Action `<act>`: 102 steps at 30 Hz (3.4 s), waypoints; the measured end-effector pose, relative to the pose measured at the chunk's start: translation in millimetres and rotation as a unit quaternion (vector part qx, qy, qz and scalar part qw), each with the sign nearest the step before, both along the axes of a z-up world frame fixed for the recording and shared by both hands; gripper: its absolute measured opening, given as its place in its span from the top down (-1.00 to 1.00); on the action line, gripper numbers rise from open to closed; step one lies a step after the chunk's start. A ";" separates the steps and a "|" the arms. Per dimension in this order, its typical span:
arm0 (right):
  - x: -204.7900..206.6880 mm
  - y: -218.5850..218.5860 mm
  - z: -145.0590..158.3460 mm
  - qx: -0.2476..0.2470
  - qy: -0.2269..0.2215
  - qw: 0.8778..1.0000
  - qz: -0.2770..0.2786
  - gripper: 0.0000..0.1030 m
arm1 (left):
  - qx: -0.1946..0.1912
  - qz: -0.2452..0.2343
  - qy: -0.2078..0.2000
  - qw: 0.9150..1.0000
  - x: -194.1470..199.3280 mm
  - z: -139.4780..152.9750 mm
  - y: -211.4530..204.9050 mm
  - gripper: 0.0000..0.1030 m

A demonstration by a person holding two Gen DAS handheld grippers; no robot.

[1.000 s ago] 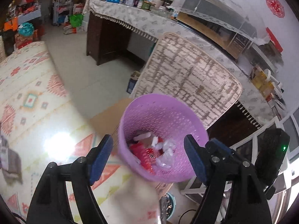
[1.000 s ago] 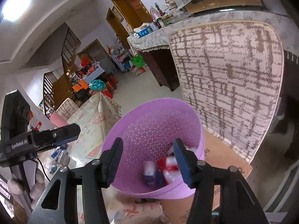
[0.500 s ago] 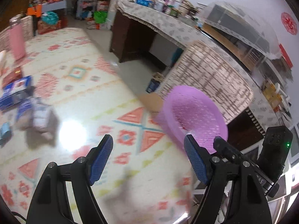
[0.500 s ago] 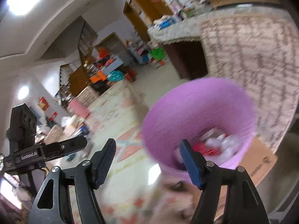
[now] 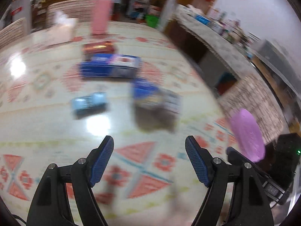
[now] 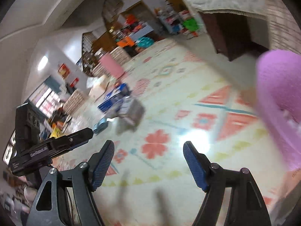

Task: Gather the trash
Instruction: 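Move both grippers back to the table, then grasp the blue wristband with the left gripper while the right grasps the small white box, then carry the wristband and white box over the purple basket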

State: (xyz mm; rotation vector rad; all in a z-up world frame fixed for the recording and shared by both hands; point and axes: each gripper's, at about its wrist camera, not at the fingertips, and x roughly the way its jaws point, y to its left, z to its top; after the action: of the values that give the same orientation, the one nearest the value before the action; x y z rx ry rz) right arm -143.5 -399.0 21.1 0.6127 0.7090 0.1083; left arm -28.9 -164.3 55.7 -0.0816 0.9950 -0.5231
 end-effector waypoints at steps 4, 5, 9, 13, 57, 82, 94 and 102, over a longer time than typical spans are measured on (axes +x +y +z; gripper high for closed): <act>28.6 20.8 -8.9 -0.002 0.004 1.000 0.022 -0.55 | 0.033 0.044 -0.009 0.998 25.4 -8.1 36.4 -0.50; 34.5 23.5 -12.2 -0.003 0.007 1.000 0.024 -0.55 | 0.036 0.048 -0.008 0.998 30.6 -10.7 42.9 -0.50; 42.3 21.7 -21.7 0.017 0.014 1.000 0.021 -0.55 | 0.054 0.058 -0.013 0.997 54.3 -22.2 55.2 -0.50; 42.2 15.0 -24.9 0.038 0.013 0.999 0.017 -0.55 | 0.083 0.031 -0.055 0.995 72.5 -26.9 46.8 -0.50; 121.5 71.1 -15.0 -0.175 0.095 0.980 0.008 -0.61 | -0.032 -0.014 0.016 0.999 62.7 -47.2 36.0 0.21; 7.2 44.2 7.9 -0.103 0.068 0.992 -0.021 0.27 | -0.015 -0.010 0.001 1.000 60.9 -47.6 38.8 0.49; -66.0 1.7 18.8 -0.085 0.027 0.994 -0.058 0.27 | -0.013 0.002 -0.019 1.000 36.2 -25.1 47.2 0.66; -89.1 -30.0 11.3 -0.056 0.010 0.995 -0.077 0.27 | 0.001 -0.031 -0.051 0.998 -3.5 1.9 29.9 0.66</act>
State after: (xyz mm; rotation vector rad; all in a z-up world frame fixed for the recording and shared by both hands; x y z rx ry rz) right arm -232.6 -428.9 32.4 0.5601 0.6804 -0.0810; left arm -32.4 -134.4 57.6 -0.0222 0.9010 -0.5775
